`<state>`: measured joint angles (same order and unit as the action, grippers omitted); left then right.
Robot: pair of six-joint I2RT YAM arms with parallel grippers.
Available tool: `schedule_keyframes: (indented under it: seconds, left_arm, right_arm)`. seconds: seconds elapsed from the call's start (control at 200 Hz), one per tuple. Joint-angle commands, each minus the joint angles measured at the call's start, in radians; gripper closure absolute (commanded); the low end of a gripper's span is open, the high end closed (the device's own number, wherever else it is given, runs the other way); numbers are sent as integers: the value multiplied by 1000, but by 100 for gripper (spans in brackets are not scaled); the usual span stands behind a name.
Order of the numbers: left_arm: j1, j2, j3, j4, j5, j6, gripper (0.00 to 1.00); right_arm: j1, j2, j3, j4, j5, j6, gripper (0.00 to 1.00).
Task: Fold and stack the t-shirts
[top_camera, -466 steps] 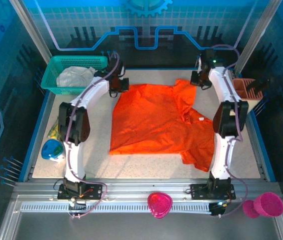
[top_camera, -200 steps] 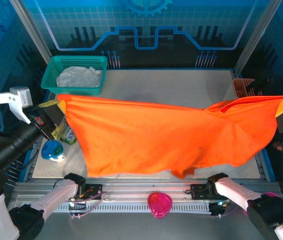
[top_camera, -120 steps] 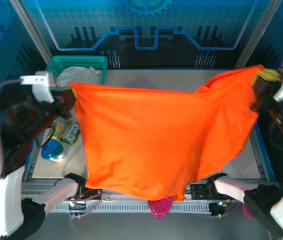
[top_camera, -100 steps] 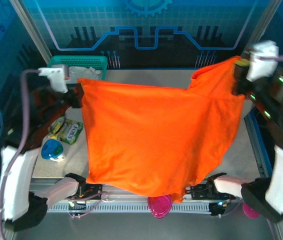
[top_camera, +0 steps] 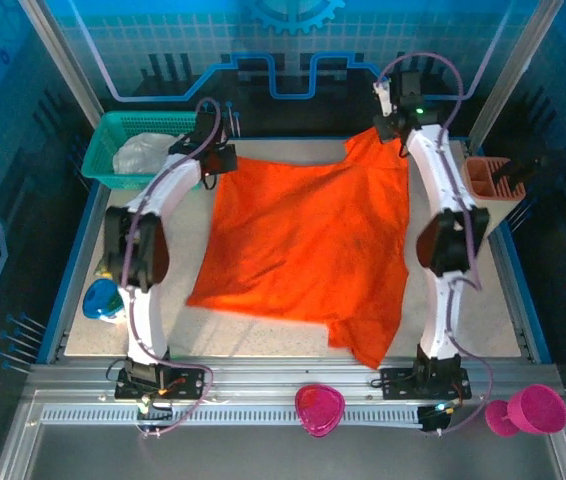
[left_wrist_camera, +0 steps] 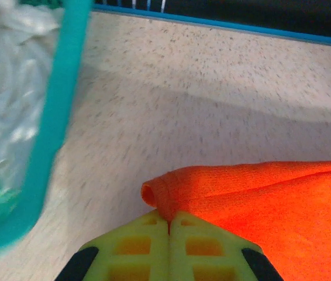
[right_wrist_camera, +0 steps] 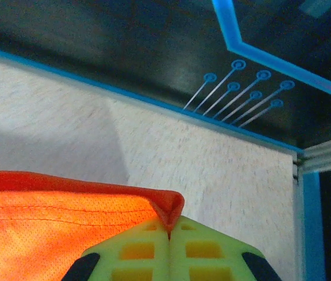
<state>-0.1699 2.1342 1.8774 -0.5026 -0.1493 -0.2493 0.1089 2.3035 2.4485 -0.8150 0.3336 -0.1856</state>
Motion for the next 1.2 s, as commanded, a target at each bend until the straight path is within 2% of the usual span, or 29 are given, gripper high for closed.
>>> schedule_keyframes:
  seconds: [0.0, 0.09, 0.17, 0.255, 0.48, 0.841, 1.196]
  left_arm:
    - [12, 185, 247, 19, 59, -30, 100]
    - [17, 345, 446, -23, 44, -28, 100]
    - [27, 436, 557, -20, 41, -24, 100]
    - [37, 472, 592, 10, 30, -21, 100]
    - [44, 471, 550, 82, 27, 34, 100]
    - [55, 366, 388, 118, 38, 82, 100]
    - [58, 257, 227, 149, 36, 97, 100]
  right_arm:
    - [-37, 230, 264, 9, 68, -2, 100]
    - [-52, 344, 329, 93, 93, 10, 100]
    - [-62, 337, 233, 212, 93, 36, 100]
    - [-71, 304, 131, 307, 96, 66, 100]
    - [-89, 262, 56, 294, 52, 150, 100]
    - [-91, -47, -396, 436, -39, 253, 100]
    - [-81, -253, -710, 503, -93, 313, 100]
